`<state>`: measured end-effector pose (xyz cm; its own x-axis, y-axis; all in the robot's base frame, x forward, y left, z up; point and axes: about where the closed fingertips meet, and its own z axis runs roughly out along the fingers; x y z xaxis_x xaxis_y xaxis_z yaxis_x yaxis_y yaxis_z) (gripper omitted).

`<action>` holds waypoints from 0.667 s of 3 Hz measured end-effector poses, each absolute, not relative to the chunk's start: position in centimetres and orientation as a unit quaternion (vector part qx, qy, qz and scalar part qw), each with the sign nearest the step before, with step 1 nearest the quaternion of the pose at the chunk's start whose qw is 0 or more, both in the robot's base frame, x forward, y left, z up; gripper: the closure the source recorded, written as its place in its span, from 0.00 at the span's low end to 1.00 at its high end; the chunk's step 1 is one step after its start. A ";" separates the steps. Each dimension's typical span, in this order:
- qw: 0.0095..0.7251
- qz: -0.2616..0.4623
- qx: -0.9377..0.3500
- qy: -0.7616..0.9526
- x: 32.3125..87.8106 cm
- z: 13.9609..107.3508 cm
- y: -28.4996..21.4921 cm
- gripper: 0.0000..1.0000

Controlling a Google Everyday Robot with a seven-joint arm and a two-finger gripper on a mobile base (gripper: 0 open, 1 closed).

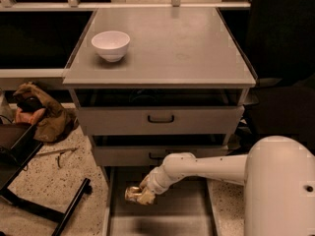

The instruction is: Pick orange can from bottom drawer and place on counter

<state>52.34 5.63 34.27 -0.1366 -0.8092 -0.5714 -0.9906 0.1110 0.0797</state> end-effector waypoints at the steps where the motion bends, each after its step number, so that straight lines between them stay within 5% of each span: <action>1: 0.227 0.212 -0.629 0.713 52.9 40.6 5.7 1.00; 2: 0.257 0.173 -0.644 0.700 53.2 48.5 5.8 1.00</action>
Offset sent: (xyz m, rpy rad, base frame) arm 0.0175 -0.0014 0.2665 -0.0443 -0.3338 0.0083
